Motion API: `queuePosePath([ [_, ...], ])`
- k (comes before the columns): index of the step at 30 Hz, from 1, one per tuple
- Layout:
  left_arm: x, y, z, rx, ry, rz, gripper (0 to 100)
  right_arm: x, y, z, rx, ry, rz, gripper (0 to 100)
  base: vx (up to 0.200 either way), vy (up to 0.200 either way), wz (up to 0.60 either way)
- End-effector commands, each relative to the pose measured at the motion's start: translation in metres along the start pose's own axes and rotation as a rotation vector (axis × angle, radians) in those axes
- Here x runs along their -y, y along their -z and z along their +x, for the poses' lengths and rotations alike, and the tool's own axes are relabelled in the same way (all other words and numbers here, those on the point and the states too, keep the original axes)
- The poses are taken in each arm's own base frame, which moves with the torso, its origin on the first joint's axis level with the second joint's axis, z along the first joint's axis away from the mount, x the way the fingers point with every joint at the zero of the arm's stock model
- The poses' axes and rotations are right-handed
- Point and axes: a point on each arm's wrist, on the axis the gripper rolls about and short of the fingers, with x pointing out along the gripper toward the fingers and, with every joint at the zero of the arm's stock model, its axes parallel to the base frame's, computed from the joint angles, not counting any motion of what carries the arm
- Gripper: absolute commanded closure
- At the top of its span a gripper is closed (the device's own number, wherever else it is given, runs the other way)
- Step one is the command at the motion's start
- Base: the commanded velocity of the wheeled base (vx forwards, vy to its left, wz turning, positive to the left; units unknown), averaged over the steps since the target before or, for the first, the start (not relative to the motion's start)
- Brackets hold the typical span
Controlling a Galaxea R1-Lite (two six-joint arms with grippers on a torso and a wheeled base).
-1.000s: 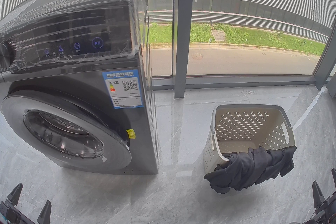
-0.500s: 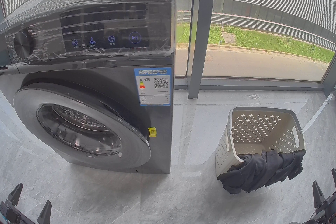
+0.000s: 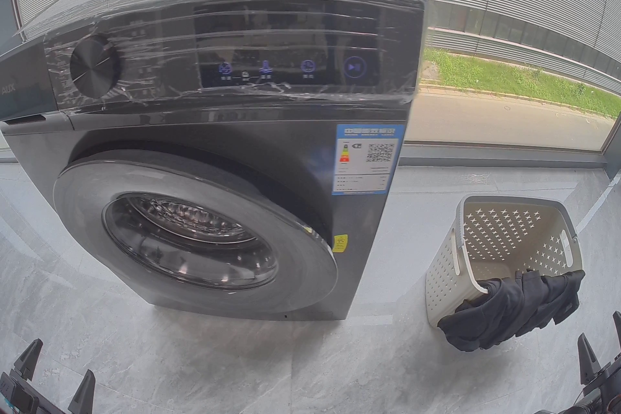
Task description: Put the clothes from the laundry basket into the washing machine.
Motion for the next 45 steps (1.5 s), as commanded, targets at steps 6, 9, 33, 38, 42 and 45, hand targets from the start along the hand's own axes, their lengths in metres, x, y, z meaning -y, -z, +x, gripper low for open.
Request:
queuePosePath([
  [6,0.0002,0.0053,0.0002,0.0,0.0,0.001,0,0.0,0.0052,-0.0001,0.001,0.0,0.0,0,0.0,0.2,0.0],
  [9,0.0002,0.0053,0.0002,0.0,0.0,0.0,0,0.0,0.0052,-0.0001,0.001,0.0,0.0,0,0.0,0.2,0.0],
  [33,0.0002,0.0053,0.0002,0.0,0.0,0.007,0,0.0,0.0052,-0.0001,0.001,0.0,-0.002,0,0.0,0.092,0.0],
  [38,0.0002,0.0053,0.0002,0.0,-0.002,0.009,0,0.0,0.0052,-0.0001,0.001,-0.002,-0.002,0,0.0,0.0,0.0],
  [42,0.0002,0.0053,0.0002,0.0,0.0,0.003,0,0.0,0.0052,-0.0001,0.001,-0.002,0.0,0,0.0,0.1,0.0],
  [45,0.0003,0.0053,0.0002,0.0,0.003,-0.002,0,0.0,0.0052,-0.0001,0.001,-0.002,0.0,0,0.0,0.2,0.0],
])
